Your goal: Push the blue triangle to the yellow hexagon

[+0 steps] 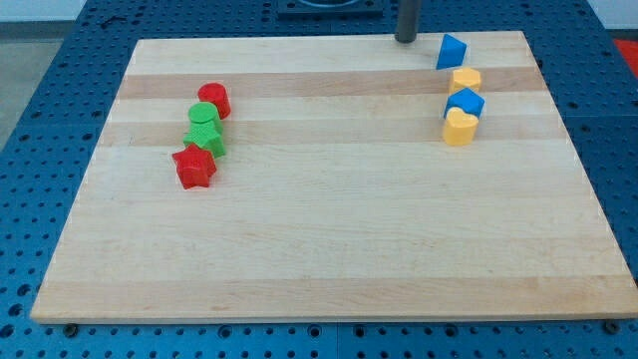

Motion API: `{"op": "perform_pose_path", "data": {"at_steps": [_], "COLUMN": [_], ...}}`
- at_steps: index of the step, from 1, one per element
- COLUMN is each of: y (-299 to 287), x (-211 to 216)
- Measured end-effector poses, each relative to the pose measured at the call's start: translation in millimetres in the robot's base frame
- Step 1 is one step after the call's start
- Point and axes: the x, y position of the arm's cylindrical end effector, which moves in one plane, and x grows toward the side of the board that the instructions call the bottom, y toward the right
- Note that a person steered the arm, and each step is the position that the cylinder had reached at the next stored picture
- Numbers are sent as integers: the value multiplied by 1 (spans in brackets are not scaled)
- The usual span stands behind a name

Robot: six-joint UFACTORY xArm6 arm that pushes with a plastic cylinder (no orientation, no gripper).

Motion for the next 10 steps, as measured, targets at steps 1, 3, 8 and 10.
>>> {"op": "perform_pose_path", "data": {"at_steps": [1,3,8,10], "y": [15,42,38,61], "x": [0,9,6,16]}}
